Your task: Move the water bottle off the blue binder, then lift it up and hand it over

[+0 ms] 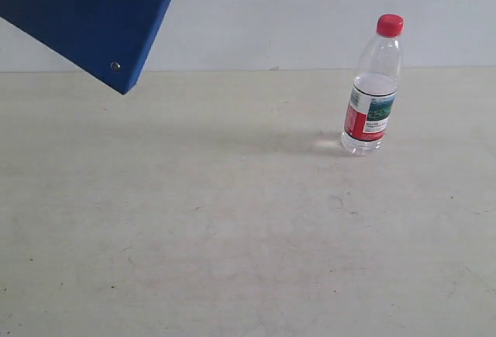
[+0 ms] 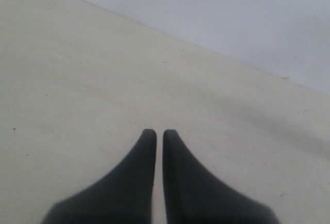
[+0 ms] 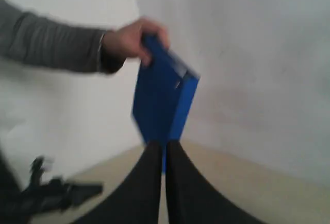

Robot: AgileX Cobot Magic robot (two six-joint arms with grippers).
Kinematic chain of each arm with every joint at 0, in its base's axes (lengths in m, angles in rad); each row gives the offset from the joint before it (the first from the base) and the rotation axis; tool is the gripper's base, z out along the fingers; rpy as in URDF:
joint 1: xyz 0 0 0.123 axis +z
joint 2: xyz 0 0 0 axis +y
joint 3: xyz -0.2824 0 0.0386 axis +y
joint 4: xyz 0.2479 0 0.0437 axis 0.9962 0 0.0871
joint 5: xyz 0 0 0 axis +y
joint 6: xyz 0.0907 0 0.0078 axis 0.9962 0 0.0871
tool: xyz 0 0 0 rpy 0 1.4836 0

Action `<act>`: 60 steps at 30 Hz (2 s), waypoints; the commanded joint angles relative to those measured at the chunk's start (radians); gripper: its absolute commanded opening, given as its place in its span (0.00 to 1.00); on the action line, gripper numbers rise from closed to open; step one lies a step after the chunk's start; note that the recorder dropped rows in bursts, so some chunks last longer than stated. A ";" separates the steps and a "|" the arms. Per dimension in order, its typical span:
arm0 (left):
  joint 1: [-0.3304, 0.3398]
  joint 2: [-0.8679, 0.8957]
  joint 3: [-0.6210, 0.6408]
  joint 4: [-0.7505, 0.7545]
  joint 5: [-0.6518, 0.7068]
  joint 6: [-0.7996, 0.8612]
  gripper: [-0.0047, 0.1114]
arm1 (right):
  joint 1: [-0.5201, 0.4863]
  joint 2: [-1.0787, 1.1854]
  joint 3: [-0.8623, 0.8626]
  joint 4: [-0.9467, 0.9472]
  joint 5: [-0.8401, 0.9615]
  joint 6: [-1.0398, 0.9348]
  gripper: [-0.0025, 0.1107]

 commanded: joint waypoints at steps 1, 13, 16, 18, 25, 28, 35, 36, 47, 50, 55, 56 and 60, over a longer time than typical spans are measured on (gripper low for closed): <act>0.001 -0.002 0.004 0.004 0.020 -0.003 0.08 | -0.002 -0.008 0.011 -0.024 0.367 0.020 0.02; 0.001 -0.002 0.004 -0.048 0.205 -0.018 0.08 | 0.000 -0.008 0.394 0.008 -0.152 0.199 0.02; 0.001 -0.002 0.004 -0.048 0.205 -0.018 0.08 | 0.000 -0.008 0.431 0.055 -0.134 0.199 0.02; 0.001 -0.002 0.004 -0.048 0.205 -0.018 0.08 | 0.000 -0.008 0.432 0.065 -0.107 0.222 0.02; 0.001 -0.002 0.004 -0.048 0.205 -0.018 0.08 | 0.000 -0.012 0.424 0.070 -0.115 0.342 0.02; 0.001 -0.002 0.004 -0.048 0.205 -0.018 0.08 | 0.000 -0.012 0.402 0.060 -0.234 0.249 0.02; 0.001 -0.002 0.004 -0.048 0.205 -0.018 0.08 | -0.005 -0.024 0.324 0.043 -0.458 -0.175 0.02; 0.001 -0.002 0.004 -0.048 0.205 -0.018 0.08 | -0.020 -0.038 0.320 0.038 -0.455 -0.207 0.02; 0.001 -0.002 0.004 -0.048 0.191 -0.018 0.08 | -0.478 -0.392 0.322 0.039 -0.098 -0.235 0.02; 0.001 -0.002 0.004 -0.048 0.188 -0.018 0.08 | -0.620 -0.402 0.322 0.042 -0.011 -0.217 0.02; 0.001 -0.002 0.004 -0.048 0.186 -0.018 0.08 | -0.740 -0.402 0.322 0.047 0.054 -0.147 0.02; 0.001 -0.002 0.004 -0.048 0.186 -0.018 0.08 | -0.747 -0.402 0.322 0.047 0.061 -0.143 0.02; 0.001 -0.002 0.004 -0.048 0.184 -0.018 0.08 | -0.750 -0.402 0.322 0.073 0.061 -0.143 0.02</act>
